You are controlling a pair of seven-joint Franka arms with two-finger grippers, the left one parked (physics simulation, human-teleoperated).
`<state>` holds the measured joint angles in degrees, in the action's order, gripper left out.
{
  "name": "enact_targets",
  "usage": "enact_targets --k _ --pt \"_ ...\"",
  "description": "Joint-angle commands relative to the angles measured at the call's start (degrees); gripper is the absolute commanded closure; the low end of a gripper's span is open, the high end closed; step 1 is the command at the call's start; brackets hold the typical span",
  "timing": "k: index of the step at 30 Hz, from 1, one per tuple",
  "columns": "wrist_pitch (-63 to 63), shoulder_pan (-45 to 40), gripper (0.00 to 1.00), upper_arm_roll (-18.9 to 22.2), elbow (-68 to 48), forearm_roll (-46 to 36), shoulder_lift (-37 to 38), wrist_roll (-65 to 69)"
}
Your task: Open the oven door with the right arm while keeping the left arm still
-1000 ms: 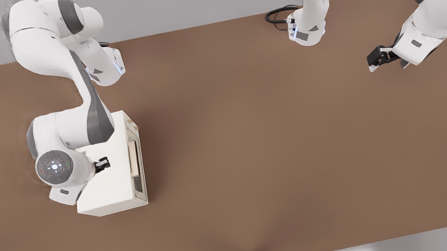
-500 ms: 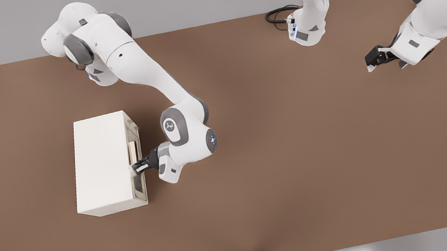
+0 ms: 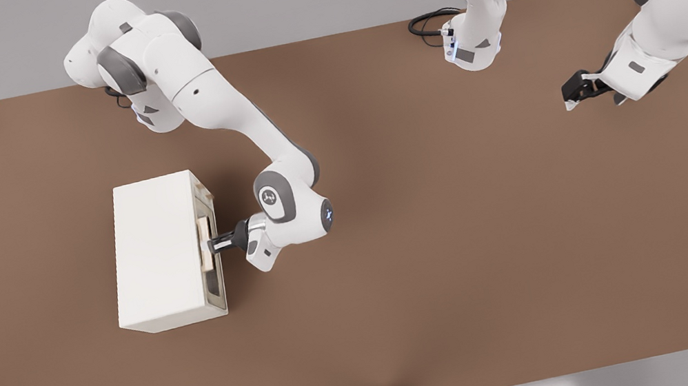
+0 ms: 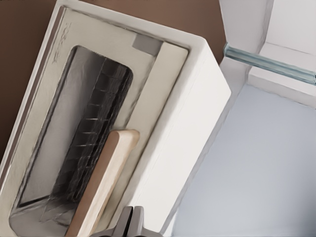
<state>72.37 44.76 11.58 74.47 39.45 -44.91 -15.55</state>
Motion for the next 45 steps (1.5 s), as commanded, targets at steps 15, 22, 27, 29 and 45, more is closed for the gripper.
enact_targets --k 15,22,27,29,45 --pt "1.19 -0.03 0.79 0.03 2.26 0.19 -0.96 -15.74" --pt "1.37 0.15 0.79 -0.06 2.17 -0.07 -1.40 -15.92" --pt "2.69 -0.46 0.79 -0.41 -7.23 -7.10 -0.79 -14.07" --pt "6.11 -5.29 0.79 -0.41 -8.20 -20.00 5.61 -13.46" --pt "15.78 -31.31 0.00 0.29 3.49 -42.44 31.64 20.56"
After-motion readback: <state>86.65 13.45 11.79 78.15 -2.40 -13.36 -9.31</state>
